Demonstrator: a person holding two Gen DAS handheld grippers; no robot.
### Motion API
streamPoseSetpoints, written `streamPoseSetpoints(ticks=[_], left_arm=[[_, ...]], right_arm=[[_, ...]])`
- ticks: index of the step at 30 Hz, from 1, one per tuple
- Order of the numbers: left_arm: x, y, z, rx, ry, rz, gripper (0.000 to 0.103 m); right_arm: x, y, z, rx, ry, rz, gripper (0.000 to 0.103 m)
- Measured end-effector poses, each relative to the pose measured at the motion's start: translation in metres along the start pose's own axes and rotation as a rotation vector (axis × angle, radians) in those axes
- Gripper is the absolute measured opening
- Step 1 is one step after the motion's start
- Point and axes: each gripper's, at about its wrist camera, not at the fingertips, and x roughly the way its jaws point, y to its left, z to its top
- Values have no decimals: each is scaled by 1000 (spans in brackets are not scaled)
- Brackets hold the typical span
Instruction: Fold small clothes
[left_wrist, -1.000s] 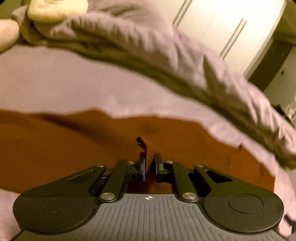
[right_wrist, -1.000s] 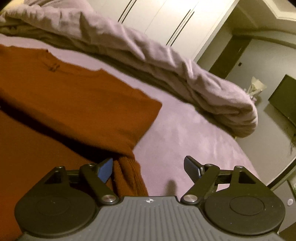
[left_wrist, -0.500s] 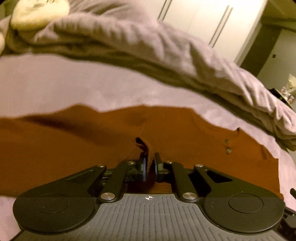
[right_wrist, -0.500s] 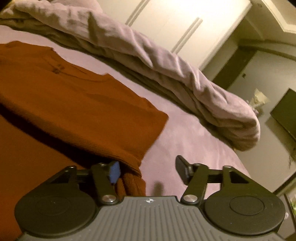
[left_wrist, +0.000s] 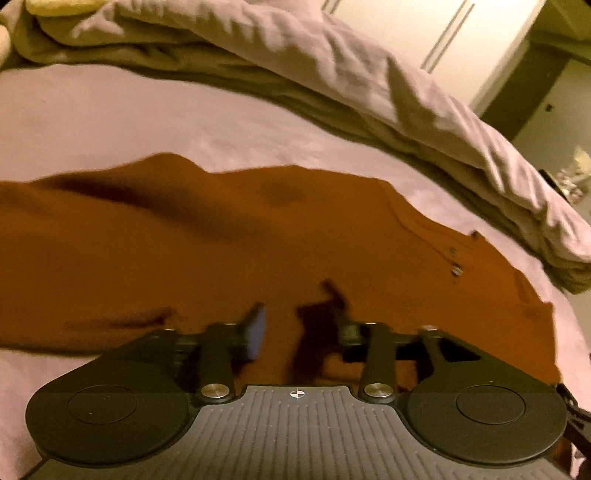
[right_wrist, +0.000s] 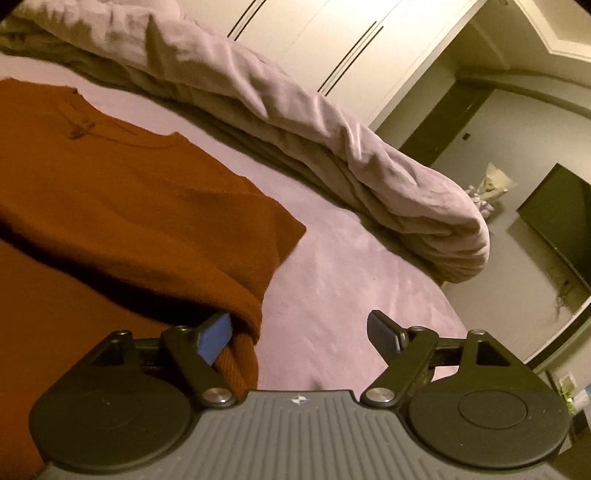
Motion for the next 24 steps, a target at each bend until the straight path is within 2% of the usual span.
streamPoseSetpoints(ticks=[4,5,6,7,8,10,11,15,18,21,24], left_arm=[[6,-6,-4,-10,36,-50,51],[9,-8,-4,-18,45,-55,47],[13,-11,-3,-19,49,-61,40],[14,-13,-3,-13,52,-61,32],[17,-16,-2,-3,58,-62,14],[17,-24,2,33,46,-31,12],[16,-28,2,62,33,-21,11],[6,-38,9,160,-51,1,10],[1,-35,13,170,-115,30,10],[6,-29,14,157,-122,70,10],[16,-31,8,198,-113,155,10]], right_arm=[[-26,-11,7,94,-70,24,79],[-30,-12,9,120,-88,42,76],[-31,-12,11,138,-103,74,70],[-29,-8,15,140,-102,112,57],[-26,-2,18,135,-96,149,50],[-19,7,22,140,-80,216,30],[-13,11,23,154,-61,245,27],[5,13,30,225,1,281,24],[12,10,36,274,12,281,24],[18,21,32,258,43,302,24],[23,35,25,195,53,313,24]])
